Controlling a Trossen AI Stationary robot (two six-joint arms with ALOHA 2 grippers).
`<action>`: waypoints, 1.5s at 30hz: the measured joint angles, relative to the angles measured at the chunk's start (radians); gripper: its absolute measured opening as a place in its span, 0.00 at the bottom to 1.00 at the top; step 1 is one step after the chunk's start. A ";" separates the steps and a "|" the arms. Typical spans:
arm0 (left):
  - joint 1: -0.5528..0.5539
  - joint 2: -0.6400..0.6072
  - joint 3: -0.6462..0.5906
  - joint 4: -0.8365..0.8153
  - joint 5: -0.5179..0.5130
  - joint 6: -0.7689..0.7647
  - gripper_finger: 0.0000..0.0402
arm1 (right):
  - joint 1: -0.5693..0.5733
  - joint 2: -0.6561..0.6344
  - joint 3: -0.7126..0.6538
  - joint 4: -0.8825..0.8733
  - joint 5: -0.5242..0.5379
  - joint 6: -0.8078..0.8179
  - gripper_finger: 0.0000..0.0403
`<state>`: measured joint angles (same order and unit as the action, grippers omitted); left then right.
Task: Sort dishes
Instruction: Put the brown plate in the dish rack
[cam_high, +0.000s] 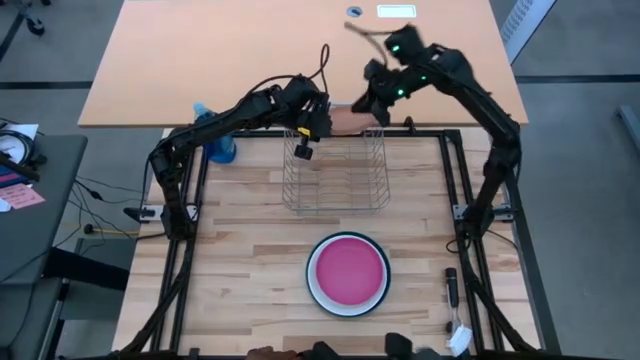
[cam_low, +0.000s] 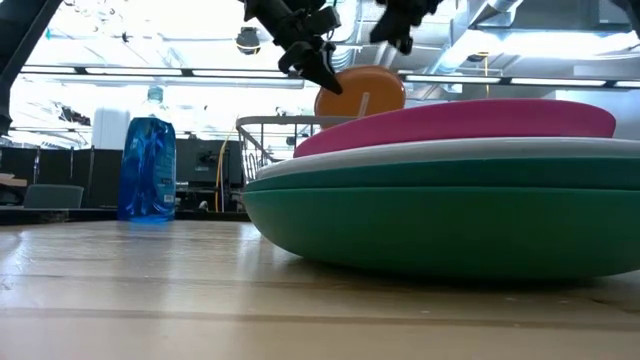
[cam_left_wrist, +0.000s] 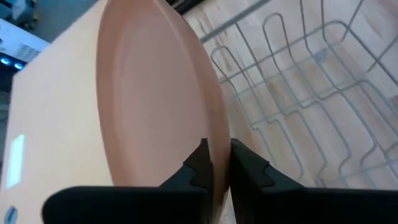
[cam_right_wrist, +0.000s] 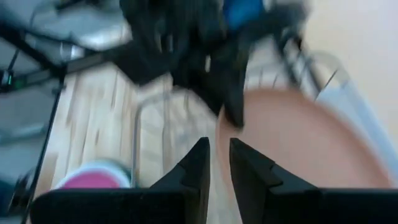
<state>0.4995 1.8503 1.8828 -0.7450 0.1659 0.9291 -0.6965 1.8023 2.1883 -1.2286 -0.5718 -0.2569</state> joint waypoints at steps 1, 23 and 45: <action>0.001 0.000 0.000 0.007 0.002 -0.004 0.05 | -0.001 -0.015 0.000 0.039 0.000 0.020 0.16; 0.241 0.070 0.016 0.084 0.702 -0.552 0.05 | -0.062 -0.195 0.000 0.339 0.126 0.161 0.16; 0.257 0.148 -0.086 0.023 0.791 -0.233 0.05 | -0.036 -0.196 0.000 0.189 0.120 0.152 0.16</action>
<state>0.7567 1.9981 1.7972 -0.7225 0.9573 0.6956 -0.7326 1.6066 2.1883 -1.0397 -0.4517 -0.1049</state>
